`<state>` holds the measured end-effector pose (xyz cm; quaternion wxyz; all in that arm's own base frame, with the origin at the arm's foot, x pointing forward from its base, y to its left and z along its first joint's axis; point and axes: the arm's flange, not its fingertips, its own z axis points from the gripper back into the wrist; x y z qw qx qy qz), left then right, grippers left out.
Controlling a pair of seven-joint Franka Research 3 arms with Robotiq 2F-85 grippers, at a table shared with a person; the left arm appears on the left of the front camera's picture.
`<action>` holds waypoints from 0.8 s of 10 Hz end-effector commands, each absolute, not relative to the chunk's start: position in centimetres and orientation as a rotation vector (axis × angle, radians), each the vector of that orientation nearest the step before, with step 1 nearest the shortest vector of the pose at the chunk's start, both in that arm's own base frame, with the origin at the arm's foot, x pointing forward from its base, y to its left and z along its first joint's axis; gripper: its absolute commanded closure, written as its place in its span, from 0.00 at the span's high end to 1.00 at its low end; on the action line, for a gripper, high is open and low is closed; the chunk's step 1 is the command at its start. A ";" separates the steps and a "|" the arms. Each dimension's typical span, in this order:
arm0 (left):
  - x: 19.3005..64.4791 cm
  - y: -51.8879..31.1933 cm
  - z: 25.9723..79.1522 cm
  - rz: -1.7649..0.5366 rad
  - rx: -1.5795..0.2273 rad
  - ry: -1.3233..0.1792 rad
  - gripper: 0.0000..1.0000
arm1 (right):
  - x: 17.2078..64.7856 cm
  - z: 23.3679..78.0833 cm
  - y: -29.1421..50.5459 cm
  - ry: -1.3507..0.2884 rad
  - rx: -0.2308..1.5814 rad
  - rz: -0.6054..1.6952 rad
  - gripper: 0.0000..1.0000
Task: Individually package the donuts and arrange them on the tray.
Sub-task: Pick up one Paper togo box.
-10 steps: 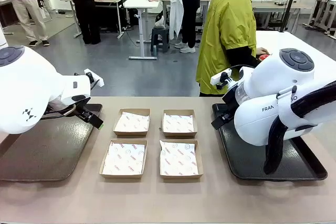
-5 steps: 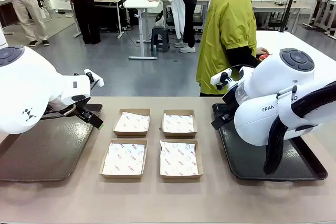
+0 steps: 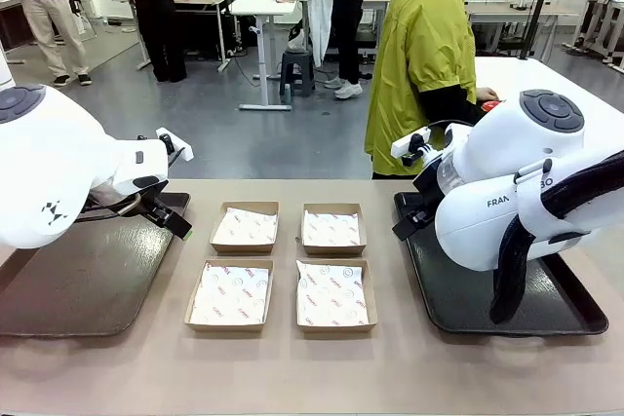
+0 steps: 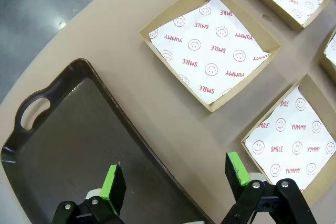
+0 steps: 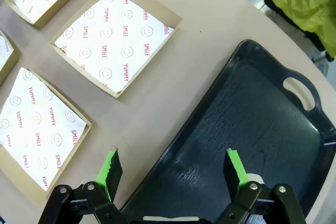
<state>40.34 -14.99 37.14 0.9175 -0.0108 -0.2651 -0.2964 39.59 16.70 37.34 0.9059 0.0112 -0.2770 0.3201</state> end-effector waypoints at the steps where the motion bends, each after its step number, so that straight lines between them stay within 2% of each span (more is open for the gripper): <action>1: 40.3 -15.0 37.1 -0.610 -0.022 -0.546 1.00 | 39.6 37.3 16.7 -0.572 0.023 0.661 1.00; 2: 40.3 -15.0 37.1 -0.610 -0.022 -0.545 1.00 | 39.6 37.3 16.7 -0.572 0.023 0.661 1.00; 4: 34.8 -12.2 38.2 -0.695 0.009 -0.463 1.00 | 34.6 38.2 14.7 -0.533 -0.015 0.729 1.00; 6: 29.7 -9.4 39.5 -0.774 -0.026 -0.364 1.00 | 29.5 38.5 12.3 -0.345 -0.050 0.794 1.00; 8: 26.1 -7.8 40.0 -0.802 -0.037 -0.331 1.00 | 24.6 39.3 10.2 -0.279 -0.095 0.845 1.00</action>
